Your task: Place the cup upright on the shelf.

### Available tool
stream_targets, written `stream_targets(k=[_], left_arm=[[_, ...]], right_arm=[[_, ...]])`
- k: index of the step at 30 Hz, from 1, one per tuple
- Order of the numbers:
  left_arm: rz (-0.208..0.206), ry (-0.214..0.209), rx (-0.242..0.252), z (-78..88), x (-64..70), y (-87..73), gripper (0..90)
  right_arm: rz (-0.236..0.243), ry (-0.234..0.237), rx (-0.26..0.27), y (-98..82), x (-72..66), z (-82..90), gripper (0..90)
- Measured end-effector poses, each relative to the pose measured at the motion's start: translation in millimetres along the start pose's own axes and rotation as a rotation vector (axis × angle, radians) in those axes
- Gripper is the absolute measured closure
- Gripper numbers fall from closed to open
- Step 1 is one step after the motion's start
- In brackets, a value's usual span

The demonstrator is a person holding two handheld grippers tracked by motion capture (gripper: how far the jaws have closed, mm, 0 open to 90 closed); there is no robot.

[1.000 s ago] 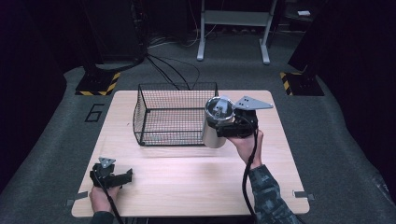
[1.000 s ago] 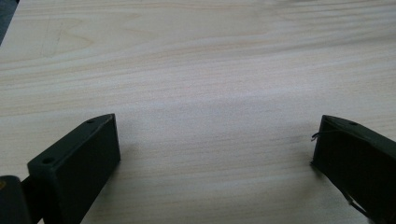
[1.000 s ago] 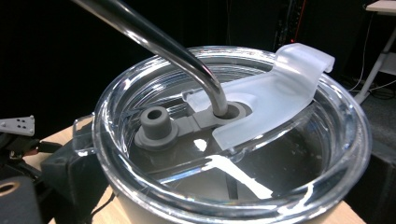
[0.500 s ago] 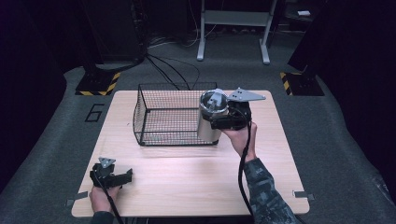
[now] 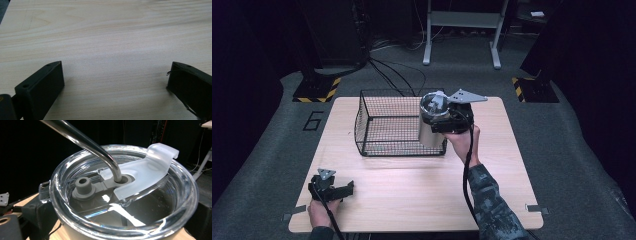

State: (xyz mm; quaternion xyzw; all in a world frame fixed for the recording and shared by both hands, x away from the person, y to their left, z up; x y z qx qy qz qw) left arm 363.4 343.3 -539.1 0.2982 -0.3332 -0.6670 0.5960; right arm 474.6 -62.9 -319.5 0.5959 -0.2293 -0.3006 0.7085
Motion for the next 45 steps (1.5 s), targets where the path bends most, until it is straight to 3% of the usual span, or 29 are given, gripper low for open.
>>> stream_targets(k=[25,45], left_arm=[[0.002,0.004,0.006,-0.1,0.2,-0.3,0.4],[-0.010,0.002,-0.003,0.5,-0.6,-0.3,0.4]], right_arm=[[0.026,-0.042,0.006,5.4,13.4,-36.7,3.6],[-0.003,-0.091,0.001,-11.6,24.8,-66.5,3.6]])
Point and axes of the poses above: each handheld gripper's, and its own axes: z roughly backward along the jaws, y roughly out of its top, x roughly to its right, the point moved 1 cm from there along -z, roughly forward along the jaws, and after that the axes turned 7 degrees about x, right-handed, at the moved point
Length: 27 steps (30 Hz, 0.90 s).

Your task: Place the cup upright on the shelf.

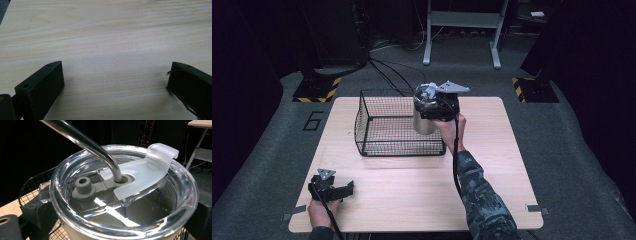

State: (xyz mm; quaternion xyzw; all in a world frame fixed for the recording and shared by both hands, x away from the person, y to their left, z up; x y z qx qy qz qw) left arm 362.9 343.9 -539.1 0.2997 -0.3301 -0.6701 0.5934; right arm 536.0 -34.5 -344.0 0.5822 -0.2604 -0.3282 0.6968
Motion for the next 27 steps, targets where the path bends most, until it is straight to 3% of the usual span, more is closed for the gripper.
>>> stream_targets(k=[27], left_arm=[[0.000,0.000,0.000,0.0,0.0,0.0,0.4]], right_arm=[[-0.017,-0.033,-0.050,-31.4,-7.3,-27.6,3.5]])
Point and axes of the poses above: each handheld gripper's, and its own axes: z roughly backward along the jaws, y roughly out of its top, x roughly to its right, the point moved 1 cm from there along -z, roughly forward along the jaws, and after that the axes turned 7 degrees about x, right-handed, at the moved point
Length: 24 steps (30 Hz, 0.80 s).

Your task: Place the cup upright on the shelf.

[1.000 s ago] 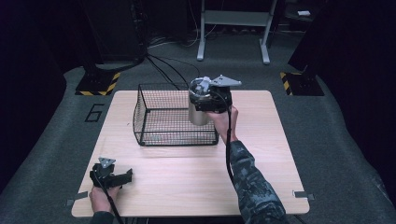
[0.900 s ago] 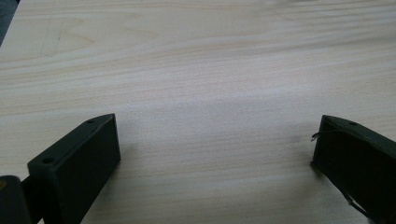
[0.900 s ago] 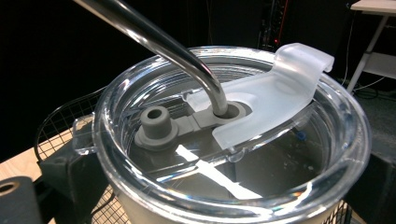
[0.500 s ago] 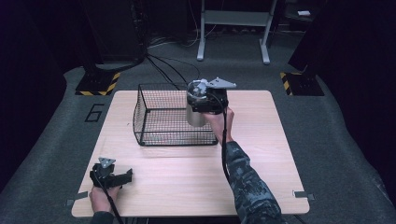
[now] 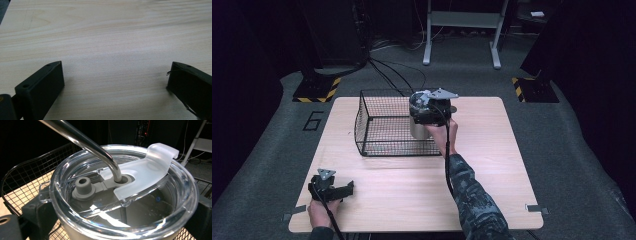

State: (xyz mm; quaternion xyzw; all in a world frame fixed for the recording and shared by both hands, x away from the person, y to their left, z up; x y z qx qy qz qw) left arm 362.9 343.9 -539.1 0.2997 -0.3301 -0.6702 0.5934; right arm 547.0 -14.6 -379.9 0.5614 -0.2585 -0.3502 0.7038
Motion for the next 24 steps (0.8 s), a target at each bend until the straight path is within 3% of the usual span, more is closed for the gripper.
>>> stream_targets(k=[24], left_arm=[[-0.001,-0.004,-0.006,0.4,-0.3,0.3,0.4]], right_arm=[[-0.008,-0.025,-0.048,-19.7,0.4,-16.3,3.4]])
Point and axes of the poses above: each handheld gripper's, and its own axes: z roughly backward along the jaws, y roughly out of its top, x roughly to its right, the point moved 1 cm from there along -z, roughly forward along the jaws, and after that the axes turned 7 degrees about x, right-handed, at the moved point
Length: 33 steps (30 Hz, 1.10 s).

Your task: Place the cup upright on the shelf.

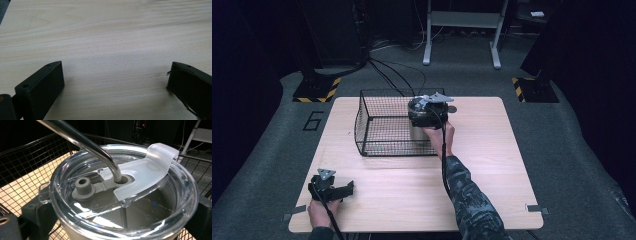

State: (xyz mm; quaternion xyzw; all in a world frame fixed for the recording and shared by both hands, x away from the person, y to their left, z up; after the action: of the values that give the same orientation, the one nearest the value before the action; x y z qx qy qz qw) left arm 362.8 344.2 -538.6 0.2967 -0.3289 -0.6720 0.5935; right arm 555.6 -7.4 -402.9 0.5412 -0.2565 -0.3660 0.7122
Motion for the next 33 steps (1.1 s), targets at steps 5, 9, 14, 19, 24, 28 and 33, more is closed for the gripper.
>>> stream_targets(k=[5,9,14,19,24,28,33], left_arm=[[0.012,0.003,0.011,-0.7,0.8,-0.2,0.4],[0.011,0.003,0.011,-0.7,0.8,-0.2,0.4],[0.011,0.003,0.011,-0.7,0.8,-0.2,0.4],[0.010,0.003,0.012,-0.8,0.7,-0.2,0.4],[0.012,0.003,0.011,-0.8,0.8,-0.2,0.4],[0.000,0.000,0.001,0.0,0.0,0.0,0.4],[0.000,0.000,0.000,0.0,0.0,0.0,0.4]], right_arm=[[-0.007,-0.005,-0.011,-2.4,-0.3,-1.6,3.5],[-0.001,-0.008,-0.019,-5.0,-0.6,-3.6,3.4],[0.007,-0.009,-0.030,-7.5,-2.4,-4.9,3.4],[0.000,-0.010,-0.032,-9.5,-5.1,-6.8,3.4],[0.001,-0.011,-0.039,-11.2,-7.4,-9.6,3.4],[0.007,-0.008,-0.042,-11.9,-7.5,-10.8,3.4],[0.006,-0.006,-0.046,-14.2,-9.5,-14.0,3.4]])
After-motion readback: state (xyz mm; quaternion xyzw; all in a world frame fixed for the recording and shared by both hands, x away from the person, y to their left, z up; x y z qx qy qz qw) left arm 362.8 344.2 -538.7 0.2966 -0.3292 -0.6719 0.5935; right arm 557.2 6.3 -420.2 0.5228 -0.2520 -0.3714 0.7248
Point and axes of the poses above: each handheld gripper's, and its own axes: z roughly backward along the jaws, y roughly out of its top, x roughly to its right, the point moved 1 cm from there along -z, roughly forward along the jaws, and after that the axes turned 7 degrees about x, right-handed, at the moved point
